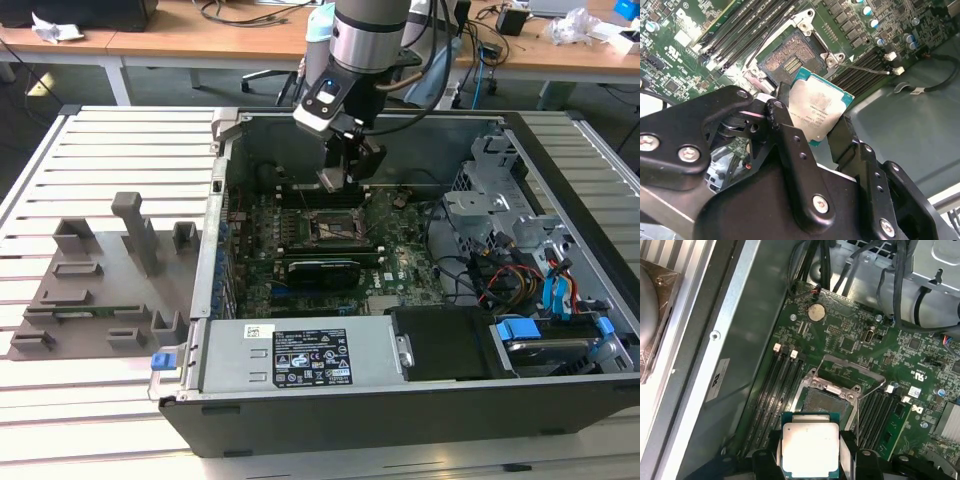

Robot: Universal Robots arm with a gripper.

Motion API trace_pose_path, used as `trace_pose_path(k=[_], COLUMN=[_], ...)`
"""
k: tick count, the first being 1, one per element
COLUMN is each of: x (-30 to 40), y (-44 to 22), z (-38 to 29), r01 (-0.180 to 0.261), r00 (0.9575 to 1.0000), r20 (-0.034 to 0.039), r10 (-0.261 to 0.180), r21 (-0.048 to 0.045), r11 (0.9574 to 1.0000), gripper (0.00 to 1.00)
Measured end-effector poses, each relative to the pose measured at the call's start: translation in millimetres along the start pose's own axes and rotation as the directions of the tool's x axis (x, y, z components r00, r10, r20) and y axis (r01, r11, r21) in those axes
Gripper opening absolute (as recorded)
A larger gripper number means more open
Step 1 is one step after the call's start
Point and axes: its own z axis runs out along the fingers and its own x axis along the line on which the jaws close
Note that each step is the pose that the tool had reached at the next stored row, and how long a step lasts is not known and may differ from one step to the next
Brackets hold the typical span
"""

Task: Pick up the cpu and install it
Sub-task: 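Place the cpu into insertion slot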

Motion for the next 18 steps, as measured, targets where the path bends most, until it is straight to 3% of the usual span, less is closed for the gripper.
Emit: trace_pose_path(k=[11, 18], x=[0.0, 0.0], y=[0.0, 0.0], z=[0.1, 0.1], r01=[-0.080, -0.131], r00=[0.9968, 0.9914], r20=[-0.0031, -0.0052], r10=[0.080, 0.131], r21=[-0.0025, -0.0038], r11=[0.9968, 0.9914], gripper=[0.55, 0.55])
